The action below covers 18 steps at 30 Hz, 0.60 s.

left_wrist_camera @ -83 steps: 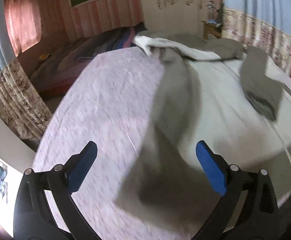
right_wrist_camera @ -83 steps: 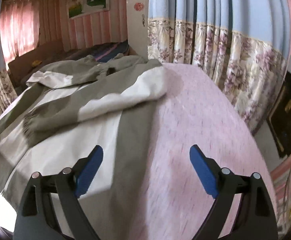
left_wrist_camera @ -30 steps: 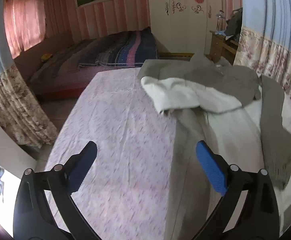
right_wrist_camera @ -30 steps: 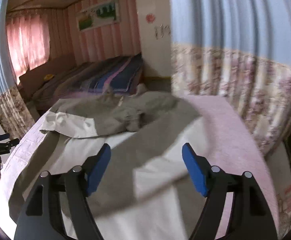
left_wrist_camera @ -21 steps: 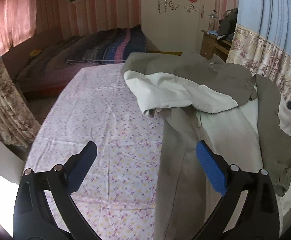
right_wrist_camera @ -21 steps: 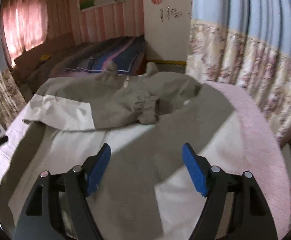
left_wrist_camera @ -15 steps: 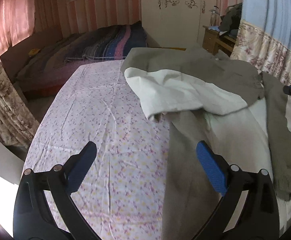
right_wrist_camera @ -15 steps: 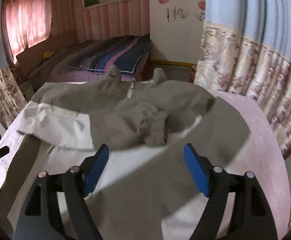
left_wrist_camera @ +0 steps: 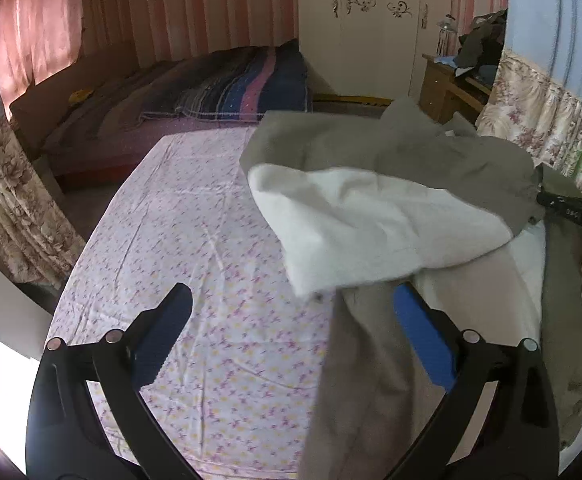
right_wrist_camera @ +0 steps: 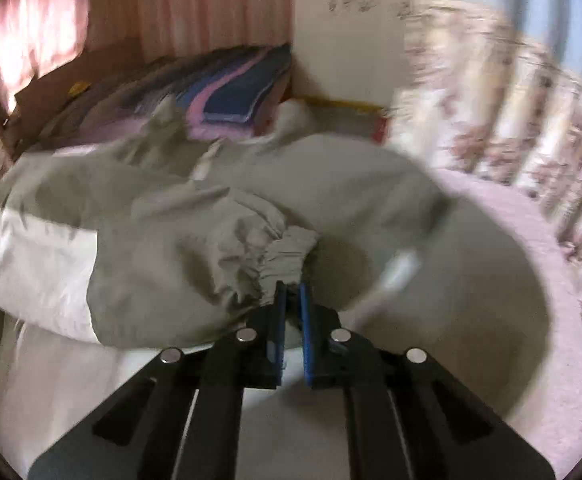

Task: Fold large clothes

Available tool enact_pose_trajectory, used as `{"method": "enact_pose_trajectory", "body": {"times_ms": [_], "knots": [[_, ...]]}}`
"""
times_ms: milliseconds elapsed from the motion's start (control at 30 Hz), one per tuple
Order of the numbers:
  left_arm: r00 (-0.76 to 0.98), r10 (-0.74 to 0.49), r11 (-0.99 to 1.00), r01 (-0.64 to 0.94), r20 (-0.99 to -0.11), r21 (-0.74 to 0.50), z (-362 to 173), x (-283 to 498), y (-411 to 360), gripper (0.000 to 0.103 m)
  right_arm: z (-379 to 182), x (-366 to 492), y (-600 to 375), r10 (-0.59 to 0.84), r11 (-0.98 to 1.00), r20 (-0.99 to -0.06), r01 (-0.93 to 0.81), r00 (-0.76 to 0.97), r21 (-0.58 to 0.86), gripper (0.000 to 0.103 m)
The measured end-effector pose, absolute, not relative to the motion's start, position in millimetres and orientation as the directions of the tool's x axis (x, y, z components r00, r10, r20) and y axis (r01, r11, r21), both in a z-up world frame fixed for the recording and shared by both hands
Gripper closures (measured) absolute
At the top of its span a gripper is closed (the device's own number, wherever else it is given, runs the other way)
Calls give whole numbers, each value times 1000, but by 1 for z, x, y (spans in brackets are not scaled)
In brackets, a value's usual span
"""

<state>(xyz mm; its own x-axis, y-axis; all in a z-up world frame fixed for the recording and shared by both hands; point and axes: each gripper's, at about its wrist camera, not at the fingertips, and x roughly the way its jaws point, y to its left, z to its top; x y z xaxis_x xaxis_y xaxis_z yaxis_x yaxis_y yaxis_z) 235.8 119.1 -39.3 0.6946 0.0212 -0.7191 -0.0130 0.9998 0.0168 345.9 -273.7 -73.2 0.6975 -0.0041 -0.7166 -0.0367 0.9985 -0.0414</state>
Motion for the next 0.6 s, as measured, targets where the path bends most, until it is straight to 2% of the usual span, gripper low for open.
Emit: {"method": "enact_pose_trajectory", "body": {"times_ms": [167, 200, 267, 367, 400, 467, 500, 533, 567, 600], "knots": [[684, 24, 1000, -4, -729, 30, -41, 242, 91, 3, -71, 341, -330, -27, 1000, -719, 31, 695, -8, 99], [678, 35, 999, -16, -734, 32, -43, 245, 89, 3, -67, 336, -337, -80, 997, -703, 65, 707, -49, 103], [671, 66, 997, -78, -738, 18, -45, 256, 89, 3, -65, 330, -356, -131, 991, -678, 117, 723, -67, 103], [673, 121, 988, -152, -730, 25, -43, 272, 94, 3, -66, 323, -386, -59, 994, -702, 105, 710, 24, 103], [663, 152, 985, -166, -733, 54, -45, 278, 95, 3, -63, 321, -388, 15, 996, -692, 50, 721, 74, 103], [645, 198, 975, -207, -738, 81, -49, 286, 101, 3, -56, 317, -382, 74, 996, -685, -18, 725, 88, 100], [646, 187, 975, -212, -740, 62, -49, 286, 103, 3, -52, 315, -376, 97, 995, -685, -50, 722, 88, 90], [649, 176, 976, -215, -740, 43, -47, 286, 106, 3, -50, 315, -370, 124, 992, -682, -76, 721, 99, 52], [657, 174, 974, -224, -734, 30, -45, 283, 108, 3, -48, 313, -366, 134, 991, -674, -83, 726, 107, 34], [664, 174, 974, -227, -727, 25, -44, 280, 109, 3, -46, 313, -360, 138, 990, -669, -90, 730, 106, 27]]}}
